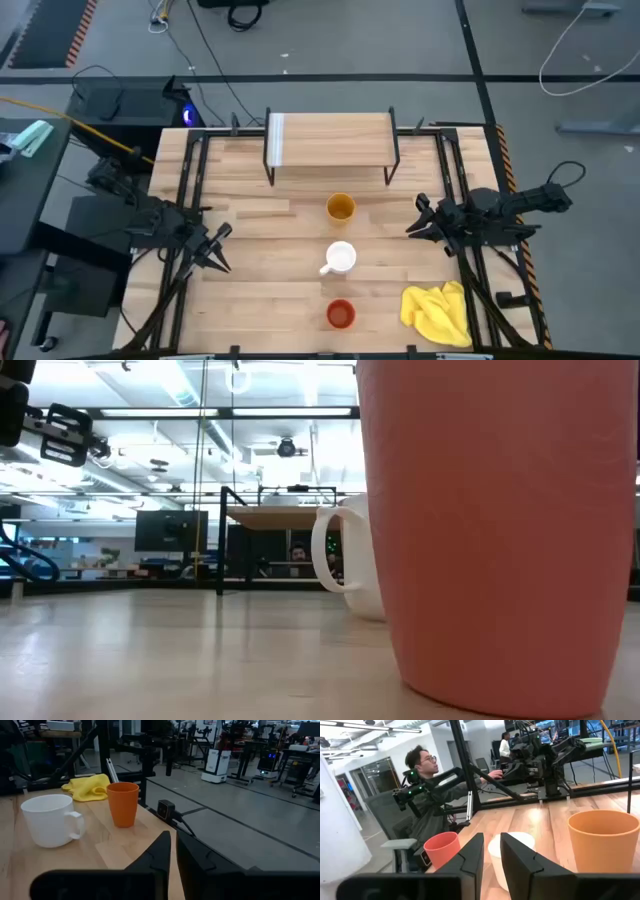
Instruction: Stack small to large cups/mugs on shelf
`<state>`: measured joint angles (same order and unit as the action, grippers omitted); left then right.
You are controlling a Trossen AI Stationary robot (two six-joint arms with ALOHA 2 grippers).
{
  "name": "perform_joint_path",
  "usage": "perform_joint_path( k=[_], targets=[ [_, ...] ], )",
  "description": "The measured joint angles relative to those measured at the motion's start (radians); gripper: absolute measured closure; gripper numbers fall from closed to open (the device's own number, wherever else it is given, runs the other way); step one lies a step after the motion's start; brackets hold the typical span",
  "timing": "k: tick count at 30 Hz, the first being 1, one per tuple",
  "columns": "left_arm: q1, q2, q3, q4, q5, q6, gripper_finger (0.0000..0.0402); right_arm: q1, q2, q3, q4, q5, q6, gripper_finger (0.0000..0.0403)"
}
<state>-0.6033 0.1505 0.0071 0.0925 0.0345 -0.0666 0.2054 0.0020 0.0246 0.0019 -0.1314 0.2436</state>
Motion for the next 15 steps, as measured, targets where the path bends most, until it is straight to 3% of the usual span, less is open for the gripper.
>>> perform_joint_path(
  k=[15],
  targets=[
    [0.0,0.0,0.0,0.0,0.0,0.0,0.0369,0.0,0.0,0.0,0.0,0.0,0.0,0.0331]
  ],
)
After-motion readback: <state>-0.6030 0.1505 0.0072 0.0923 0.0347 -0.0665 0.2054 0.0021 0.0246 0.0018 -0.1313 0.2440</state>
